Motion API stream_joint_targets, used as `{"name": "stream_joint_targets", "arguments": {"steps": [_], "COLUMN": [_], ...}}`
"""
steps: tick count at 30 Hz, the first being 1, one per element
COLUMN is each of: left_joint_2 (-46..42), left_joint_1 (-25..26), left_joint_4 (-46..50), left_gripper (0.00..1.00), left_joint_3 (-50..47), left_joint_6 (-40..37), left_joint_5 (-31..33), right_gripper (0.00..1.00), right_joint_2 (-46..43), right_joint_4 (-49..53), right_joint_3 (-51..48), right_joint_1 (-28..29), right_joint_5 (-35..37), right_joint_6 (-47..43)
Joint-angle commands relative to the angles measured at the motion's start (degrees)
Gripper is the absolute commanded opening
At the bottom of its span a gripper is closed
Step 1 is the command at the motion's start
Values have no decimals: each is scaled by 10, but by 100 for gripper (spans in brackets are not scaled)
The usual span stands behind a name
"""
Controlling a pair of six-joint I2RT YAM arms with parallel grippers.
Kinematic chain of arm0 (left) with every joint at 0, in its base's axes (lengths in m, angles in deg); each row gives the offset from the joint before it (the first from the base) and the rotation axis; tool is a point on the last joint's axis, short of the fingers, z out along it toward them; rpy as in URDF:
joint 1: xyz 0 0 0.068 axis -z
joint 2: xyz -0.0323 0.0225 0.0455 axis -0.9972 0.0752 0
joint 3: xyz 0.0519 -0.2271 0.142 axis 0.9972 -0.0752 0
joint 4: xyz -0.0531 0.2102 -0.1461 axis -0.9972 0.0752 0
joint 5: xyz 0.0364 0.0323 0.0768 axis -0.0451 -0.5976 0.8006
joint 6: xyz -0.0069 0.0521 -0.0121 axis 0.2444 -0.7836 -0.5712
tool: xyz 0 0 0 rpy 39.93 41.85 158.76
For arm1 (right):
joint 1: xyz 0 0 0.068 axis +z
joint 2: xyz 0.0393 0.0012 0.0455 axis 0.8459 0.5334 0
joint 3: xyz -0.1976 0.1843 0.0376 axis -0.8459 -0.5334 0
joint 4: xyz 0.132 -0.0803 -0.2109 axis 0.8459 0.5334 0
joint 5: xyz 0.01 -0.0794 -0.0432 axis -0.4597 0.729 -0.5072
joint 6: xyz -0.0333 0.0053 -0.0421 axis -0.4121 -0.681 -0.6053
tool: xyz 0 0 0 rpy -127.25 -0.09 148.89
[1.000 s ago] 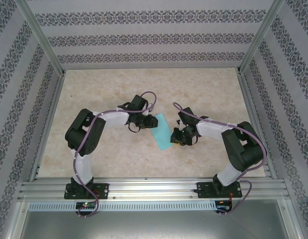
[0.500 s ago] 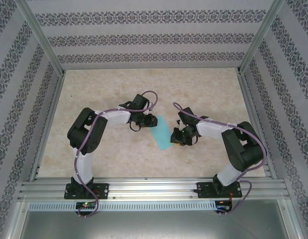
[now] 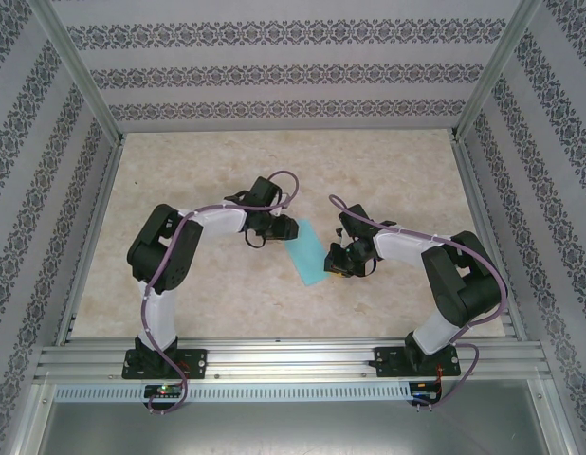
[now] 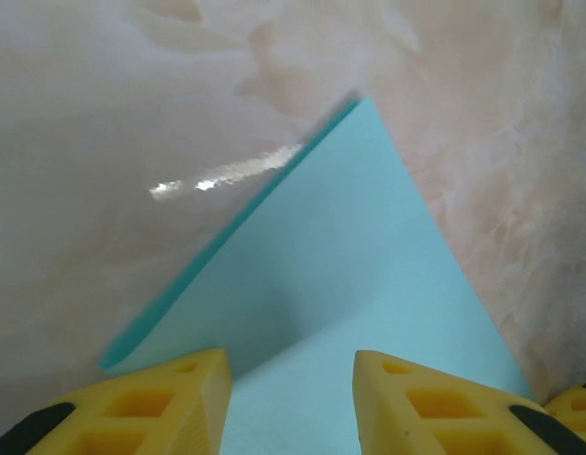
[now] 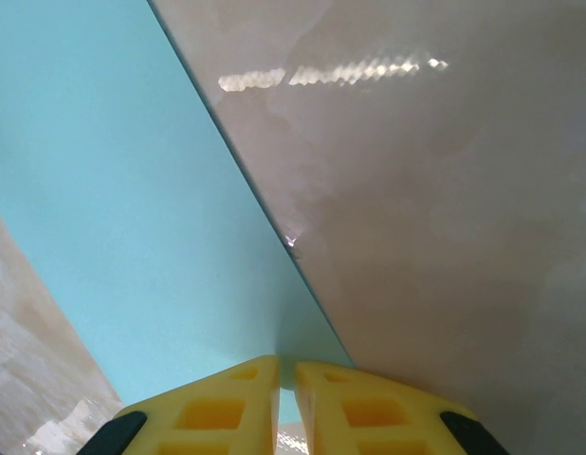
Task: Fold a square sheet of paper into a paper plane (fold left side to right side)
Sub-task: First fold the square sheet of paper in half at the center of the table, then rotate the square sheet of paper at the center of the table.
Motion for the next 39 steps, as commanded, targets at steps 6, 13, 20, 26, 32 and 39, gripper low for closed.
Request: {"name": "stream_joint_targets", "arguments": {"steps": [6, 13, 20, 26, 32, 39], "left_joint_2": [36, 17, -72, -168, -209, -218], "left_joint_1": [-53, -67, -67, -61, -27, 12], "left_joint_4": [52, 56, 40, -27, -100, -146], "left_gripper": [42, 43, 43, 47, 51, 54], "left_joint_3": [61, 59, -4, -113, -184, -207], "left_joint_6": [-48, -52, -33, 36, 121, 191], "left_joint_5": [54, 53, 39, -9, -51, -40], "right_gripper": [17, 17, 22, 36, 51, 58], "right_joint_2": [36, 31, -20, -92, -113, -62], "right_joint_4": [39, 28, 15, 37, 7, -39], "right_joint_3": [-27, -25, 1, 29, 16, 0], "right_joint_1": [4, 4, 3, -16, -60, -57], "right_joint_5": [81, 70, 53, 63, 10, -47], "right_joint_6": [-7, -8, -24, -50, -71, -72]}}
